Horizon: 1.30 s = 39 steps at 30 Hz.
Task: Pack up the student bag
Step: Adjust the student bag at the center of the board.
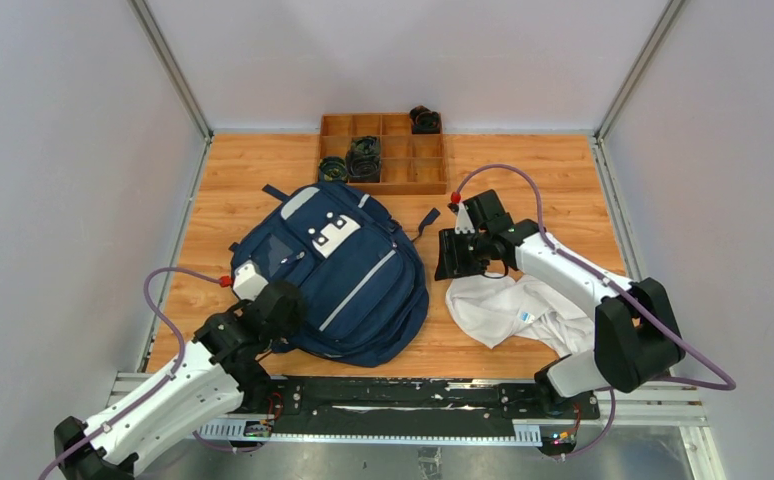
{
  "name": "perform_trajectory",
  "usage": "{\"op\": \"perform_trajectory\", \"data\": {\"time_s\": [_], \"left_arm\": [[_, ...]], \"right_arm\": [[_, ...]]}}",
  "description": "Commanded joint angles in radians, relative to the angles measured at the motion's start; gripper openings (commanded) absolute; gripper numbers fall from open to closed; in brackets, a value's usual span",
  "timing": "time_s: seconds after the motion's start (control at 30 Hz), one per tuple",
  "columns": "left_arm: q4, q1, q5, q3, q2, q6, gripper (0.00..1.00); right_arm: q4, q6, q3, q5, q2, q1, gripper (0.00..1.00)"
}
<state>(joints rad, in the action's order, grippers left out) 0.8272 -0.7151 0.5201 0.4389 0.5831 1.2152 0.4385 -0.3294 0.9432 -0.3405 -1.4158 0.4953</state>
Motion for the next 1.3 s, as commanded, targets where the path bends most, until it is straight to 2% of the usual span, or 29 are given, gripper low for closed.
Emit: {"op": "perform_trajectory", "data": {"time_s": [0.0, 0.23, 0.33, 0.4, 0.57, 0.7, 0.87, 0.97, 1.07, 1.17, 1.27], "left_arm": [[0.153, 0.008, 0.017, -0.043, -0.032, 0.043, 0.4], [0.205, 0.007, 0.052, -0.027, -0.027, 0.091, 0.36], [0.214, 0.007, 0.069, -0.01, -0.043, 0.088, 0.47], [0.225, 0.008, 0.084, 0.005, -0.064, 0.084, 0.48], [0.257, 0.007, 0.104, 0.026, -0.101, 0.1, 0.46], [0.285, 0.008, 0.122, 0.041, -0.091, 0.122, 0.38], [0.291, 0.007, 0.133, 0.051, -0.036, 0.13, 0.39], [0.291, 0.008, 0.144, 0.059, -0.019, 0.13, 0.43], [0.274, 0.008, 0.141, 0.069, -0.014, 0.104, 0.44], [0.195, 0.007, 0.105, 0.079, 0.004, 0.011, 0.45], [0.179, 0.007, 0.086, 0.092, 0.032, 0.006, 0.45]], "right_arm": [[-0.009, -0.007, 0.01, -0.02, -0.018, 0.0, 0.51], [-0.016, -0.011, 0.005, -0.03, -0.019, 0.004, 0.51], [-0.016, -0.01, 0.005, -0.032, -0.021, 0.005, 0.51], [-0.018, -0.011, 0.004, -0.033, -0.026, 0.007, 0.51], [-0.027, -0.016, 0.008, -0.041, -0.041, 0.015, 0.51], [-0.029, -0.014, 0.016, -0.045, -0.051, 0.018, 0.51], [-0.027, -0.01, 0.022, -0.048, -0.058, 0.021, 0.5], [-0.026, -0.01, 0.022, -0.048, -0.06, 0.022, 0.5], [-0.025, -0.008, 0.026, -0.046, -0.055, 0.03, 0.5], [-0.041, -0.01, 0.03, -0.059, -0.04, 0.047, 0.51], [-0.125, -0.058, 0.005, -0.149, -0.029, 0.047, 0.56]]}}
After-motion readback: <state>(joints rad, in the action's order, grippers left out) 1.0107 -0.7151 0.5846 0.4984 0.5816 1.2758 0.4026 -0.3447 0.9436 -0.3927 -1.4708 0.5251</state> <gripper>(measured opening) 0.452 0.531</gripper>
